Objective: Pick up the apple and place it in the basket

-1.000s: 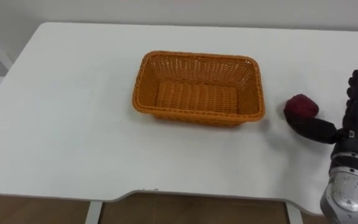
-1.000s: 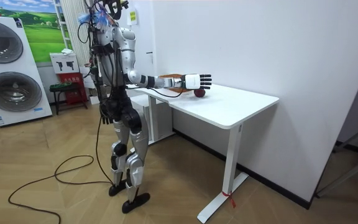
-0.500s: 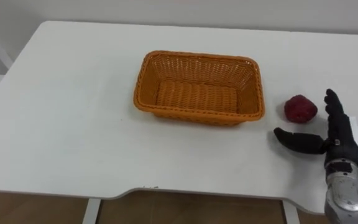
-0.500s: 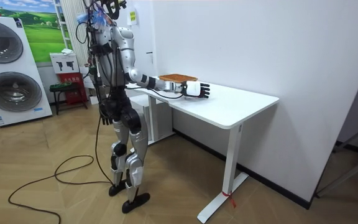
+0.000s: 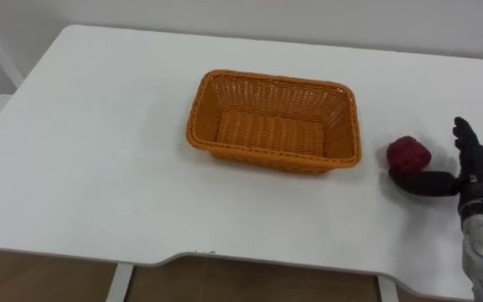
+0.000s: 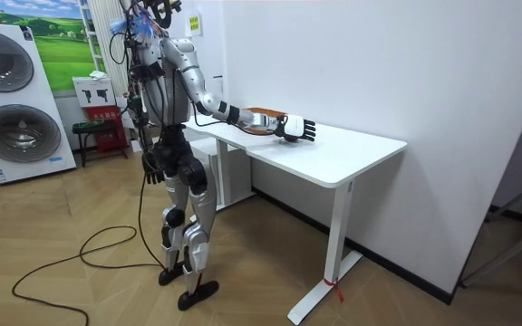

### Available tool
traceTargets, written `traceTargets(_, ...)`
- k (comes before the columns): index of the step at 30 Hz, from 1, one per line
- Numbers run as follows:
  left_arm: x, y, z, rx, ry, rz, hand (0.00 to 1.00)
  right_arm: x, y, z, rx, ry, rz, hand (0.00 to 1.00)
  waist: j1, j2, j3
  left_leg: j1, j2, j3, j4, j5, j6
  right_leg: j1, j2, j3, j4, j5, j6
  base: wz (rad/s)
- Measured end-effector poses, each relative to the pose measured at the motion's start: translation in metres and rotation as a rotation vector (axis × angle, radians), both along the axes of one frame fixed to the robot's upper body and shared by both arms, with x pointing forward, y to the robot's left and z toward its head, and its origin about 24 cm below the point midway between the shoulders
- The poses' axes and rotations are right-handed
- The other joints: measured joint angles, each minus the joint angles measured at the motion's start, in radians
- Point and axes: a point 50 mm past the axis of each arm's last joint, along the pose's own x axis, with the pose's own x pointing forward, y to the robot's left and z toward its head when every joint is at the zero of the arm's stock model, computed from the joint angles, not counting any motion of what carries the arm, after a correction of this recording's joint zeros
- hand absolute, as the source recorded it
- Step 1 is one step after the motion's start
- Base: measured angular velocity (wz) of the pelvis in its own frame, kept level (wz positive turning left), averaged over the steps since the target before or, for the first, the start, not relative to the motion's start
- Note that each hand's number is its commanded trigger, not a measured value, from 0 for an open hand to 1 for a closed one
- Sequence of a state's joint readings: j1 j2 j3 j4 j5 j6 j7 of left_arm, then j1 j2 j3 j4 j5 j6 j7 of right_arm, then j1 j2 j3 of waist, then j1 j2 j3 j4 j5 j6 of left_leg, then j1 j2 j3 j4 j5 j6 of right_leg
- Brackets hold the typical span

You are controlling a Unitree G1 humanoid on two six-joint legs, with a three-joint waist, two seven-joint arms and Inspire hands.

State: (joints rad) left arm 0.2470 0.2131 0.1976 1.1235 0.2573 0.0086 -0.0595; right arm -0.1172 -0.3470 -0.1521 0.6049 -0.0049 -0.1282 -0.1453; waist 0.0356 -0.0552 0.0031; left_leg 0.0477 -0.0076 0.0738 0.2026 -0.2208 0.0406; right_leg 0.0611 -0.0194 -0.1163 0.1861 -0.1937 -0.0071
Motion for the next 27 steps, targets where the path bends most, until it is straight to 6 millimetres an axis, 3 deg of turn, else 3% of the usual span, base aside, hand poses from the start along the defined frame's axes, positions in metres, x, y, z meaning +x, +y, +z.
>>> traceTargets(16,-0.003,0.001,0.000,-0.027,0.036,0.022,0.00,0.009,0.001,-0.004,-0.033,0.111,0.104,0.00,0.004,0.001,-0.0002,0.000,-0.003,-0.010,0.004,0.000,0.000,0.008,-0.007,-0.012,0.000,0.000,0.000,0.01)
traceTargets(17,-0.003,0.001,0.000,-0.027,0.037,0.022,0.00,0.010,0.001,-0.004,-0.034,0.115,0.108,0.47,0.003,0.002,-0.0001,0.001,-0.003,-0.010,0.004,0.000,0.001,0.008,-0.006,-0.011,0.000,0.000,0.000,0.00)
traceTargets(18,-0.003,0.001,0.000,-0.027,0.038,0.020,0.00,0.011,-0.001,-0.004,-0.036,0.124,0.113,0.69,0.003,0.002,-0.0001,0.002,-0.004,-0.010,0.004,0.001,0.001,0.009,-0.006,-0.011,0.000,0.000,0.000,0.00)
traceTargets(19,-0.004,0.001,-0.001,-0.027,0.040,0.017,0.00,0.011,-0.001,-0.003,-0.040,0.128,0.118,1.00,0.004,0.002,0.0000,0.004,-0.004,-0.010,0.003,0.001,0.001,0.009,-0.007,-0.011,0.000,0.000,0.000,0.00)
traceTargets(27,0.008,0.005,0.001,-0.018,0.022,-0.011,0.00,0.012,-0.019,0.002,-0.161,0.202,0.117,1.00,0.029,-0.005,0.0005,0.006,-0.004,-0.014,0.006,0.001,0.001,0.014,-0.007,-0.012,0.002,0.001,0.000,0.00)
